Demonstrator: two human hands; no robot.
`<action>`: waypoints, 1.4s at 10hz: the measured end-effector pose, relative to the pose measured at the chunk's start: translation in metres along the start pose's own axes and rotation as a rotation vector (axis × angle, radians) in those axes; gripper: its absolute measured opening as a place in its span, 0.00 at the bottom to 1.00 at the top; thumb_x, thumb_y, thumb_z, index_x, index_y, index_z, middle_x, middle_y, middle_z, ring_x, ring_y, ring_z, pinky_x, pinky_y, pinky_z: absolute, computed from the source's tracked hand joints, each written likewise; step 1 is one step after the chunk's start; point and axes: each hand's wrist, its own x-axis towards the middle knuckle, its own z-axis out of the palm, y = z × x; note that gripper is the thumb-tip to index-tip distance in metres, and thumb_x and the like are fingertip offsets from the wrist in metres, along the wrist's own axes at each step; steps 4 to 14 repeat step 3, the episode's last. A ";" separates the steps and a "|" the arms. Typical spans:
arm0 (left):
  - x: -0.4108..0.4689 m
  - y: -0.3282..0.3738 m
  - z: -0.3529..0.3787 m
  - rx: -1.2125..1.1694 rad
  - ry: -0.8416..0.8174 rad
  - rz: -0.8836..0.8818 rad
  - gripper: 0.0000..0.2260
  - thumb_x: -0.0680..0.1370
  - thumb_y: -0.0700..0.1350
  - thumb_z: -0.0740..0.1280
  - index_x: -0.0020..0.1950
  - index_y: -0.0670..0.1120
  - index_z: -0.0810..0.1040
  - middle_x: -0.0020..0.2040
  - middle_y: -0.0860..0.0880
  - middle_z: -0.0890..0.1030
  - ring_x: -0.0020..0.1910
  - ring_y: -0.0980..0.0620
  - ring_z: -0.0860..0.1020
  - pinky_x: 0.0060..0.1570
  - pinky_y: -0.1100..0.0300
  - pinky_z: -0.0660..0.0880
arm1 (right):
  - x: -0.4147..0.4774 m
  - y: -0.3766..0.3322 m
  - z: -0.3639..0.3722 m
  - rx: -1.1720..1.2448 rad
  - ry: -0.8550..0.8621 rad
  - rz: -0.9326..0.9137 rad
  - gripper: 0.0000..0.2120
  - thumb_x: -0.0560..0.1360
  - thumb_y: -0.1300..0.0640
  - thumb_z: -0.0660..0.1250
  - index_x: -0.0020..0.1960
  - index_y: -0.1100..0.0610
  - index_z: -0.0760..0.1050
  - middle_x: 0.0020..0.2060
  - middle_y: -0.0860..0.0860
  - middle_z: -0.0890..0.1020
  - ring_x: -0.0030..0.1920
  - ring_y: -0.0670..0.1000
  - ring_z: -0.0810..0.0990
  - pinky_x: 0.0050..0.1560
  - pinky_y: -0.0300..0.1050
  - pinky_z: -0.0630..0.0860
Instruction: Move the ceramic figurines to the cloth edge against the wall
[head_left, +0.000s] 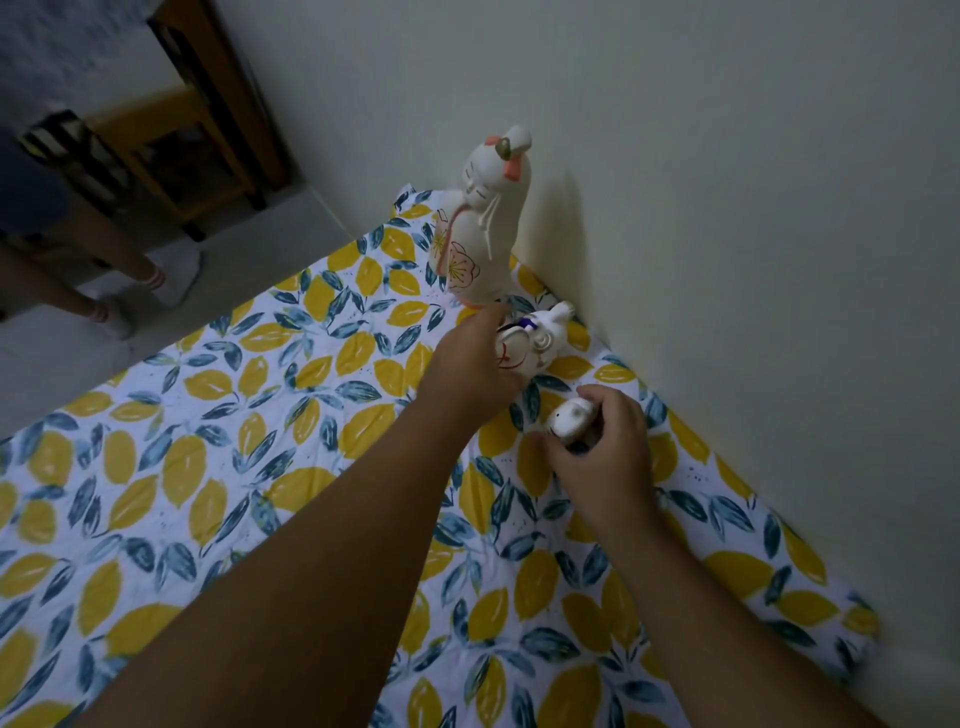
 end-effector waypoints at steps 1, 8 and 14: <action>-0.013 0.005 -0.010 -0.007 0.025 -0.002 0.34 0.69 0.47 0.76 0.72 0.50 0.68 0.65 0.46 0.78 0.61 0.45 0.76 0.54 0.49 0.77 | -0.007 -0.013 -0.004 -0.066 0.011 -0.064 0.27 0.72 0.49 0.77 0.67 0.55 0.74 0.62 0.51 0.74 0.67 0.58 0.74 0.58 0.61 0.80; -0.099 -0.016 -0.041 0.178 0.184 -0.070 0.28 0.80 0.54 0.65 0.78 0.47 0.63 0.78 0.46 0.66 0.77 0.46 0.60 0.74 0.46 0.60 | -0.049 -0.052 0.000 -0.353 -0.084 -0.303 0.27 0.80 0.45 0.63 0.76 0.56 0.70 0.76 0.54 0.71 0.79 0.57 0.63 0.76 0.61 0.63; -0.099 -0.016 -0.041 0.178 0.184 -0.070 0.28 0.80 0.54 0.65 0.78 0.47 0.63 0.78 0.46 0.66 0.77 0.46 0.60 0.74 0.46 0.60 | -0.049 -0.052 0.000 -0.353 -0.084 -0.303 0.27 0.80 0.45 0.63 0.76 0.56 0.70 0.76 0.54 0.71 0.79 0.57 0.63 0.76 0.61 0.63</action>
